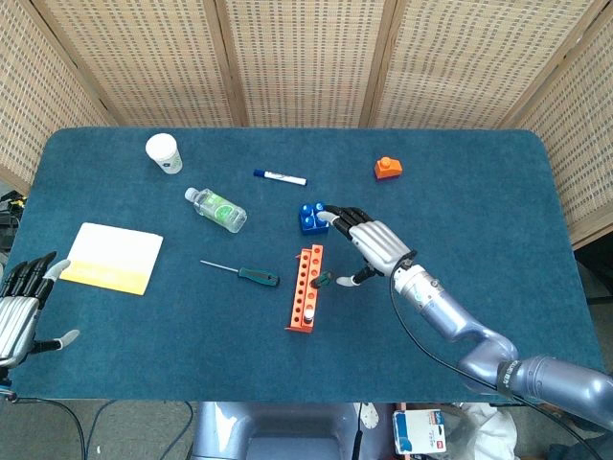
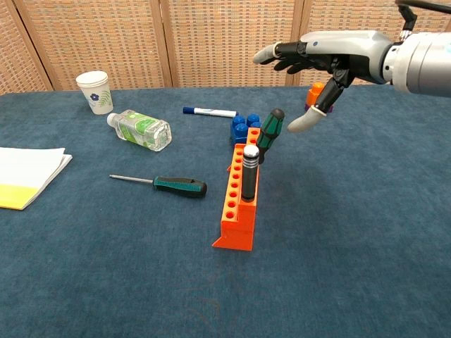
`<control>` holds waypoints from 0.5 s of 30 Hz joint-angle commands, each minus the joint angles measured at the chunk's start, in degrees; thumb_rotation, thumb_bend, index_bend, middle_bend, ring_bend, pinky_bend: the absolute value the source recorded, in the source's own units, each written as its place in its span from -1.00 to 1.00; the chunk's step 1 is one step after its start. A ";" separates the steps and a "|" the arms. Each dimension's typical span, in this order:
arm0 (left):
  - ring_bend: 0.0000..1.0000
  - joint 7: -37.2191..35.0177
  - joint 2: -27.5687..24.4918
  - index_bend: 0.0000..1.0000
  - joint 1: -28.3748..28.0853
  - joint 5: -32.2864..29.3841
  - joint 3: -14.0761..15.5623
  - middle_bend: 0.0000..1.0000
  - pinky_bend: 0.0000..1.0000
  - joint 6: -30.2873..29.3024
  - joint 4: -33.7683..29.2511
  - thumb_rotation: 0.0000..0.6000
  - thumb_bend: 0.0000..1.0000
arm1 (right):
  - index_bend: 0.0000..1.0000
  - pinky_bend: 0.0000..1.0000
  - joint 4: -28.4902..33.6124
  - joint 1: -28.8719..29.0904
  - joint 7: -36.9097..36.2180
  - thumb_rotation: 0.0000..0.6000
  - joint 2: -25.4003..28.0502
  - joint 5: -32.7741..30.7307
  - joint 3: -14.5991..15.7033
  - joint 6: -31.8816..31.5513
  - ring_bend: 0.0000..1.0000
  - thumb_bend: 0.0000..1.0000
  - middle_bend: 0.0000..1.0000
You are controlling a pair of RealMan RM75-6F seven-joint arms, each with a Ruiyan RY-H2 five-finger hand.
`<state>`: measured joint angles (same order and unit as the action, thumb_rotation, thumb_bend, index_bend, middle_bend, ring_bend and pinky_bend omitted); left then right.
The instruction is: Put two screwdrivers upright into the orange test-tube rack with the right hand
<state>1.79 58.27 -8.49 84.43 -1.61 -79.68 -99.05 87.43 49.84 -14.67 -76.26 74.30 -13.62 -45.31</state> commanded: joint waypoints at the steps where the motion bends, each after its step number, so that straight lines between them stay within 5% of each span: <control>1: -1.00 -0.10 -0.05 -1.00 0.01 -0.09 -0.03 -1.00 -1.00 0.02 0.00 1.00 -1.00 | -1.00 -1.00 0.16 0.34 0.41 1.00 -0.15 -0.57 -0.35 0.23 -1.00 -0.93 -1.00; 15: -1.00 -0.29 -0.15 -1.00 -0.03 -0.12 -0.03 -1.00 -1.00 0.12 0.04 1.00 -1.00 | -1.00 -1.00 2.23 2.27 4.83 1.00 -0.92 -5.02 -2.01 1.15 -1.00 -0.93 -1.00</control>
<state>1.50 58.12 -8.52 84.30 -1.64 -79.56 -99.01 89.45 51.94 -10.13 -77.08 69.54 -15.51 -44.19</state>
